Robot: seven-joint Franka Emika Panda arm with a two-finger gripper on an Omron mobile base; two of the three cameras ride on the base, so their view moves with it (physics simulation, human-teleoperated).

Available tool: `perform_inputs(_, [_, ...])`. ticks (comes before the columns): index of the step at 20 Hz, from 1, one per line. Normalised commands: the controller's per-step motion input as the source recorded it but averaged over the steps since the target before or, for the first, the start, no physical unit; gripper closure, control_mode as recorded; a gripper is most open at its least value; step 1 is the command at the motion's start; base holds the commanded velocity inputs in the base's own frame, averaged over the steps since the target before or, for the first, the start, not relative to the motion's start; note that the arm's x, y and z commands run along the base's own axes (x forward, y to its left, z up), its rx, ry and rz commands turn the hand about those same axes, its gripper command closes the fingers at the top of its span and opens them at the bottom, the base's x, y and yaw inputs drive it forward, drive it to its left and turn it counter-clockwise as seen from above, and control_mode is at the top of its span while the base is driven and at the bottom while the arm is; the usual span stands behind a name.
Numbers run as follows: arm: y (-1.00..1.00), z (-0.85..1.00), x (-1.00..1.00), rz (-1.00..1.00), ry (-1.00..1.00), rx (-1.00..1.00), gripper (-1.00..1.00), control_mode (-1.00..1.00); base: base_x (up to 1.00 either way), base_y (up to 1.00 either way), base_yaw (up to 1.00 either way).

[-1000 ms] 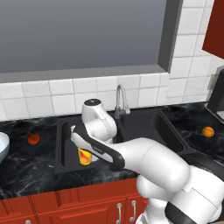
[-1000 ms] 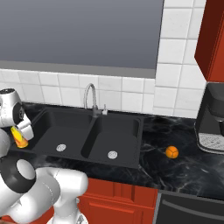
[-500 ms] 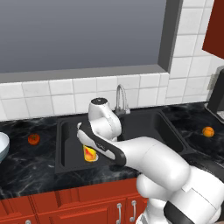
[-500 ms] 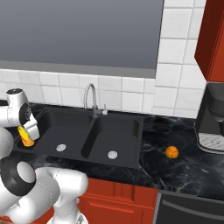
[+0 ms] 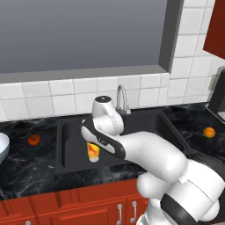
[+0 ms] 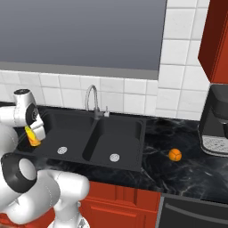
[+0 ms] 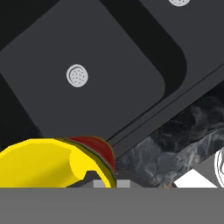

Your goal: Remove the tomato and orange from the sink. Then move the bowl and cup from the counter to the sink for washing.

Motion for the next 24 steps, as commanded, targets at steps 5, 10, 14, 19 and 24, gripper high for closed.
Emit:
perform_inputs(5, [-0.10,-0.04,0.28,-0.05,-0.01,0.00,1.00,-1.00,0.00,0.00,0.00])
perform_inputs(10, [-0.03,-0.09,0.28,-0.07,-0.02,0.00,1.00,-1.00,0.00,0.00,0.00])
perform_inputs(14, [0.00,-0.12,0.30,-0.11,-0.02,0.04,1.00,-1.00,0.00,0.00,0.00])
perform_inputs(19, [0.03,-0.13,0.29,-0.06,-0.06,0.02,1.00,-1.00,0.00,0.00,0.00])
perform_inputs(24, [0.06,-0.11,0.28,-0.04,-0.05,0.02,1.00,-1.00,0.00,0.00,0.00])
